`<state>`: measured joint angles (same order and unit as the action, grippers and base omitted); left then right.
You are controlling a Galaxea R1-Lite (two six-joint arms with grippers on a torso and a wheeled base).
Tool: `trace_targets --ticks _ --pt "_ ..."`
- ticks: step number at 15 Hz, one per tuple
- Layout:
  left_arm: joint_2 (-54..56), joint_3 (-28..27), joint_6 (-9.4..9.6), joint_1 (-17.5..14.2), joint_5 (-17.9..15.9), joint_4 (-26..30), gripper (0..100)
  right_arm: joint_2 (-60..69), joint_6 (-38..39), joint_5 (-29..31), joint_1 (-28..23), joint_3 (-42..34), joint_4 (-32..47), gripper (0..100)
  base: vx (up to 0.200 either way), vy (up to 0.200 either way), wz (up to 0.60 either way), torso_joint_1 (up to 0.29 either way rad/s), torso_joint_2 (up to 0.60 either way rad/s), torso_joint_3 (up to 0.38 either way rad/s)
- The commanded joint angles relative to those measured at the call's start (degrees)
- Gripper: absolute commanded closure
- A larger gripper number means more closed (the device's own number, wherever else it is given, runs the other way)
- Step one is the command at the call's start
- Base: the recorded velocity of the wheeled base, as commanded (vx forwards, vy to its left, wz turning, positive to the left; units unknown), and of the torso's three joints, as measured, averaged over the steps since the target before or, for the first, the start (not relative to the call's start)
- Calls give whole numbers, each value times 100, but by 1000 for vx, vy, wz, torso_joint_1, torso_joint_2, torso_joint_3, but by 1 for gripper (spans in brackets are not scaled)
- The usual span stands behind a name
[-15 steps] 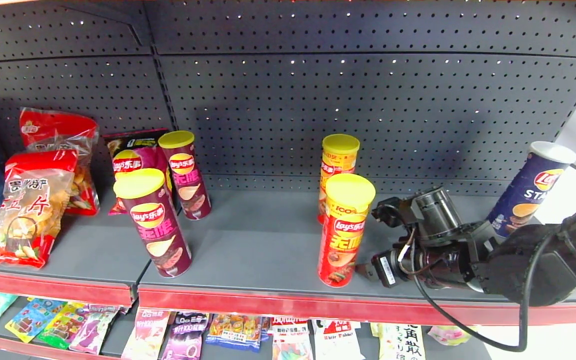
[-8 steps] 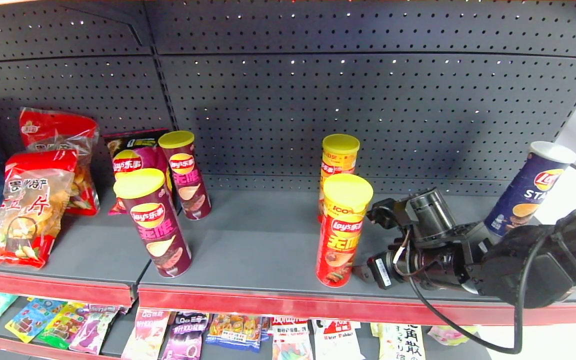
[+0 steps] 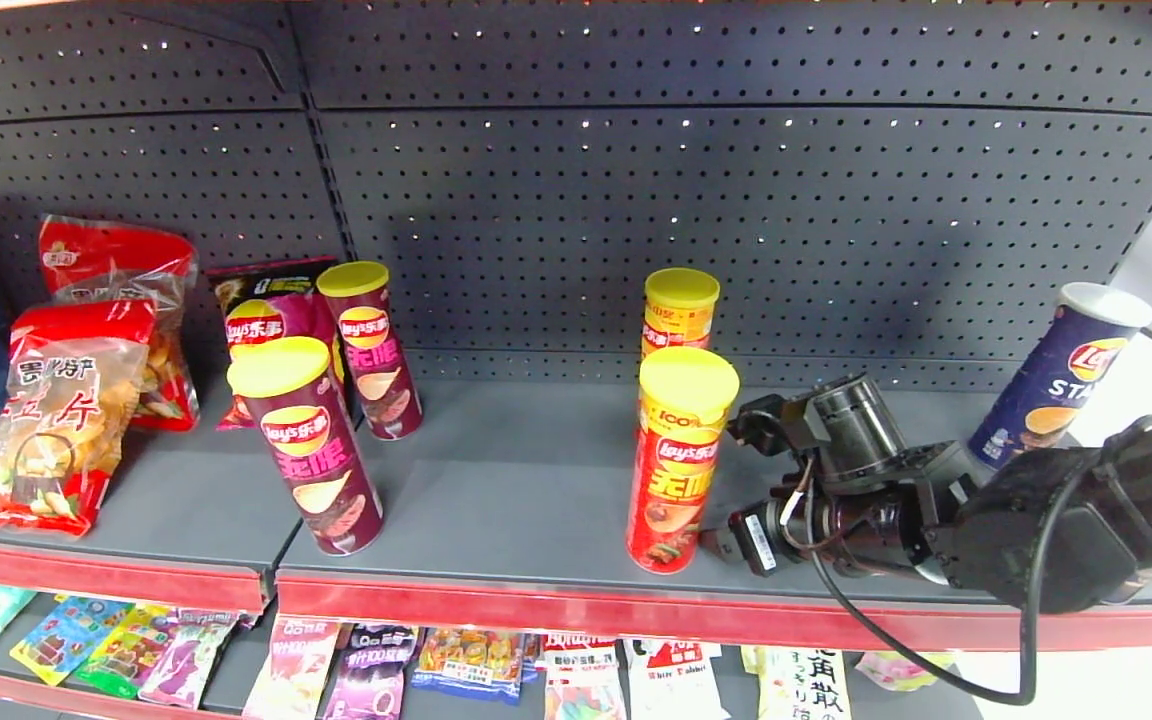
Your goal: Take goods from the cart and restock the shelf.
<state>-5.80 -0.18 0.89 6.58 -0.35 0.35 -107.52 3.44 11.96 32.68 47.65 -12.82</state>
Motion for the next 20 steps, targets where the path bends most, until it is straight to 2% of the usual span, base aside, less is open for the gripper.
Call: trace_targets --ticks 1,13,18,20 --pt "-9 1 -1 1 0 0 0 -41 -1 -1 1 16 -1 0 0 0 0 0 0 0" --pt "-9 1 -1 1 0 0 0 -102 -19 8 1 121 8 0 0 0 0 0 0 0" --pt "-9 1 -1 1 0 0 0 662 -1 26 -34 -388 34 0 0 0 0 0 0 0" --pt "-9 1 -1 1 0 0 0 1506 -19 35 98 -907 52 0 0 0 0 0 0 0"
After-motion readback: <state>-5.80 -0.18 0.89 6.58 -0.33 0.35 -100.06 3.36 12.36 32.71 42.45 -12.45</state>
